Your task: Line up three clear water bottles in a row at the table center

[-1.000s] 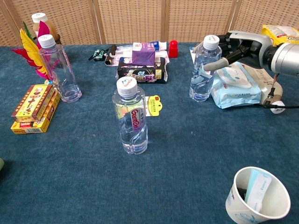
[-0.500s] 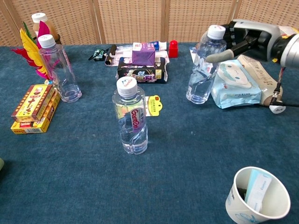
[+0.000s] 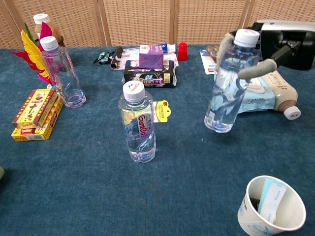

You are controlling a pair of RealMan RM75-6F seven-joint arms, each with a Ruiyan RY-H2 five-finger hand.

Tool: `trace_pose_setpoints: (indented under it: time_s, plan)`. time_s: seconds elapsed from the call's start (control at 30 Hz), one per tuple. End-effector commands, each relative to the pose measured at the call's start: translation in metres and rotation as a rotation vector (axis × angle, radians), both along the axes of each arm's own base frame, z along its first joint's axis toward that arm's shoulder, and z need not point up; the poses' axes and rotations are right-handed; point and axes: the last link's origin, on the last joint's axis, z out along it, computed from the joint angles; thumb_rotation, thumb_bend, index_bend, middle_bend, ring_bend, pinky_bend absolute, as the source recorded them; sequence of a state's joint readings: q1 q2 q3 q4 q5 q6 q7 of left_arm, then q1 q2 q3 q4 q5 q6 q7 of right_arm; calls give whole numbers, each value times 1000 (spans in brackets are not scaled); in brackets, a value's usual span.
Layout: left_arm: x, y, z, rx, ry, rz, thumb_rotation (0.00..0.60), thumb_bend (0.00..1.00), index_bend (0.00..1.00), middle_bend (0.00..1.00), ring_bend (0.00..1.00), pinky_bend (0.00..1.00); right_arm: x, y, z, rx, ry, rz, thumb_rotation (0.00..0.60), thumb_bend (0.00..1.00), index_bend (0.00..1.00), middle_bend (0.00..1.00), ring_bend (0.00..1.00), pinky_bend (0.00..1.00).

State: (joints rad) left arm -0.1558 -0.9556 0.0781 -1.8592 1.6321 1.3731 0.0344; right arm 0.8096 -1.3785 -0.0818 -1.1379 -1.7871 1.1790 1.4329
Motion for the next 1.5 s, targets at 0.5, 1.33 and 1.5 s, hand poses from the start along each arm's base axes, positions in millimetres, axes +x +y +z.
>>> trace_pose_setpoints:
  time_s: [0.5,1.33,1.5]
  plan:
    - [-1,0,0,-11,2,3,600,124,0,0,0,48,-2,31,-22,-34,66,105,600,334,457,578,365,172]
    - [-3,1,1,-41,-15,5,600,123,0,0,0,48,10,34,-49,-83,88,109,600,364,457,578,357,179]
    - [-3,0,2,-38,-17,5,600,123,0,0,0,48,9,31,-51,-100,93,108,600,366,457,576,355,179]
